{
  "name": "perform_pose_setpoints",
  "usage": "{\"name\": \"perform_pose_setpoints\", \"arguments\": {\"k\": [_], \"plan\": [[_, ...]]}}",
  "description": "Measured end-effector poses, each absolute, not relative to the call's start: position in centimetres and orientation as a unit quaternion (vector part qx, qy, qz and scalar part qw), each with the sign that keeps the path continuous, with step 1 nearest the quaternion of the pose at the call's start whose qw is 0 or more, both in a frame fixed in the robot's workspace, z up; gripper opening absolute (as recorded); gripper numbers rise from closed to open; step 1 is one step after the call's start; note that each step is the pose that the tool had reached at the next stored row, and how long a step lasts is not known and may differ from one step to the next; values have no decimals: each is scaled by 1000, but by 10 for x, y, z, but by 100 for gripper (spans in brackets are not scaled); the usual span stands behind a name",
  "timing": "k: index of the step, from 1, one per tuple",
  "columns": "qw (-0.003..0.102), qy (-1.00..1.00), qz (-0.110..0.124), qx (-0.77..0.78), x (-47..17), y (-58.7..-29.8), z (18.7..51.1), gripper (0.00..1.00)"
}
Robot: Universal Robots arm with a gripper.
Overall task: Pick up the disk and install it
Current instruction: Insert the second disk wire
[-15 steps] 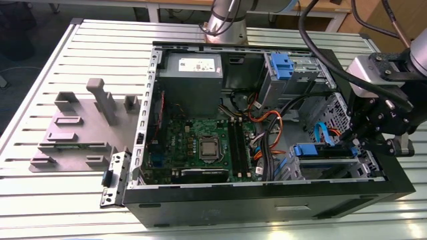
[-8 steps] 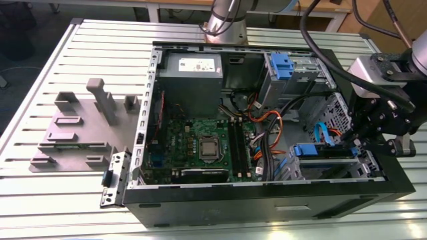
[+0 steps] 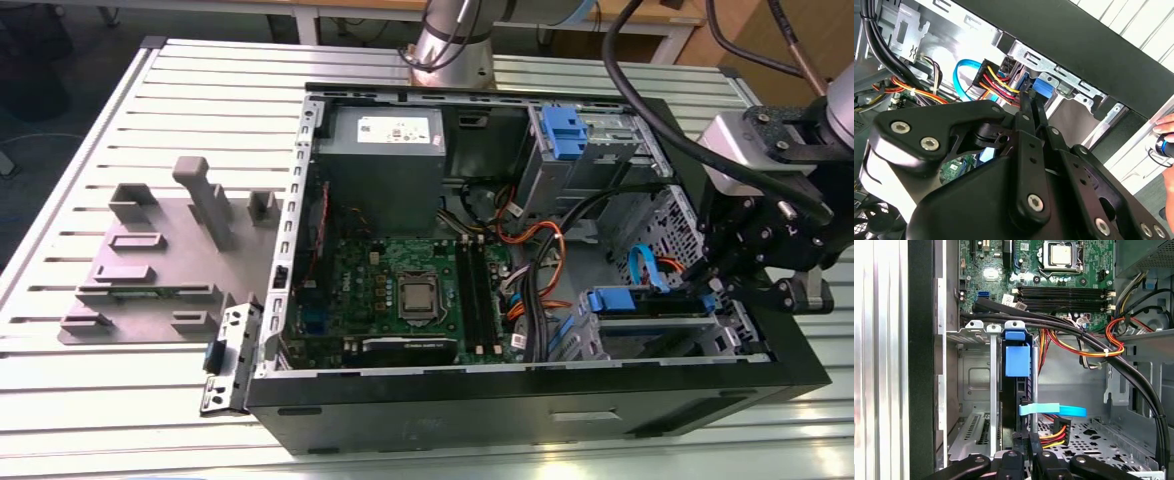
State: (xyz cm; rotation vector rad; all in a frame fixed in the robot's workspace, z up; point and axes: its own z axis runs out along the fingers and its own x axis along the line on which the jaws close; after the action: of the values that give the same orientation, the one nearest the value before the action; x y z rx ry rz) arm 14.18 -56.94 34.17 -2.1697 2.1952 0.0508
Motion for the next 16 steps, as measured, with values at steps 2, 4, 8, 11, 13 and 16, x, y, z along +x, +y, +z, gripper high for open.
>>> {"name": "perform_pose_setpoints", "arguments": {"k": [2,4,8,11,13,16], "plan": [[27,711,16,-703,142,-569,342,17],[27,711,16,-703,142,-569,342,24],[27,711,16,-703,142,-569,342,24],[27,711,16,-703,143,-569,342,24],[27,711,16,-703,144,-569,342,24],[27,711,16,-703,144,-569,342,24]]}}
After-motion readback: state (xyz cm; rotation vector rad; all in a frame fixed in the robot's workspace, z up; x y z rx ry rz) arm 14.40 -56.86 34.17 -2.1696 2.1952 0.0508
